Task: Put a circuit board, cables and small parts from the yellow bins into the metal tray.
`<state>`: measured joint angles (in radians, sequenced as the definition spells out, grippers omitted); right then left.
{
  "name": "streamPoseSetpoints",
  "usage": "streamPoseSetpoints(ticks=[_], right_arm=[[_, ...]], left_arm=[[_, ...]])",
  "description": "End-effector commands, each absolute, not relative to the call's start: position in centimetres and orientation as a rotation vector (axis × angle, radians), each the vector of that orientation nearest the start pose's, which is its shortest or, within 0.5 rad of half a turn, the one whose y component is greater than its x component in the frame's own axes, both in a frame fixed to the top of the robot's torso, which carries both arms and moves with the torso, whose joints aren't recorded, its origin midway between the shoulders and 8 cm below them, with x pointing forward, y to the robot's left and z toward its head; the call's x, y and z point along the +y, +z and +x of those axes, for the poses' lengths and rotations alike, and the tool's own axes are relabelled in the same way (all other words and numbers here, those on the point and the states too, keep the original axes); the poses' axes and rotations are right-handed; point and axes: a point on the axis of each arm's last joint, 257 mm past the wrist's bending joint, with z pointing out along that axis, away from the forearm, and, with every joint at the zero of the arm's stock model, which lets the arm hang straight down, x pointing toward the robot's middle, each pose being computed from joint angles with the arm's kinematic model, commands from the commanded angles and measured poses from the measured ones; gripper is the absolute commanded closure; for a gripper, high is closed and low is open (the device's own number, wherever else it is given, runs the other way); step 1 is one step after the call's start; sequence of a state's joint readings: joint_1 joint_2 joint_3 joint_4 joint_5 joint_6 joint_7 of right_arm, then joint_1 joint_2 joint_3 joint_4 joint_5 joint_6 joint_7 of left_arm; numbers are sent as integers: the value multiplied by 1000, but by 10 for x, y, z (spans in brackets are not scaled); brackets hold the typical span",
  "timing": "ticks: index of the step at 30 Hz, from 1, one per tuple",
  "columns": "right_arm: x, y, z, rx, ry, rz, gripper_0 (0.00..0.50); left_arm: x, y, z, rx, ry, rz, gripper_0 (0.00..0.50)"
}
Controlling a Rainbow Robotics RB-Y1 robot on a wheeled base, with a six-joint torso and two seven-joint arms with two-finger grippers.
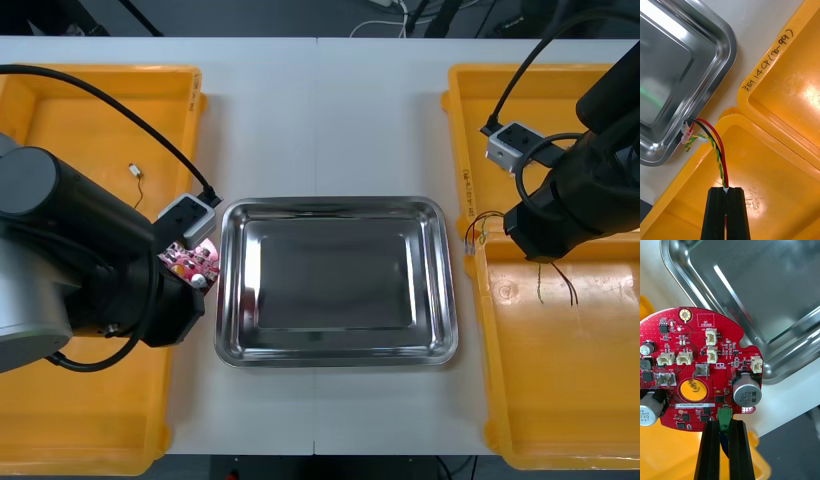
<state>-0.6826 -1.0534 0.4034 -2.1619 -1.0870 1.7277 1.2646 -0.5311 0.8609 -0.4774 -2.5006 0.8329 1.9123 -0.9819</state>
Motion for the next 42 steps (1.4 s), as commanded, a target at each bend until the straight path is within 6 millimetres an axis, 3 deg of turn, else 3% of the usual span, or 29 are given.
streamPoseSetpoints(ticks=[1,16,31,42], right_arm=[[-220,-129,409,2543,-144,-920,500],[-216,-132,418,2548,-129,-873,500],[-215,-132,419,2542,-128,-877,500],[-214,-133,418,2548,-125,-874,500]], left_arm=[[158,-171,342,2554,111,745,500],[122,-192,371,2564,114,675,500],[92,-221,367,2544,29,588,500],[80,-249,379,2534,13,546,500]])
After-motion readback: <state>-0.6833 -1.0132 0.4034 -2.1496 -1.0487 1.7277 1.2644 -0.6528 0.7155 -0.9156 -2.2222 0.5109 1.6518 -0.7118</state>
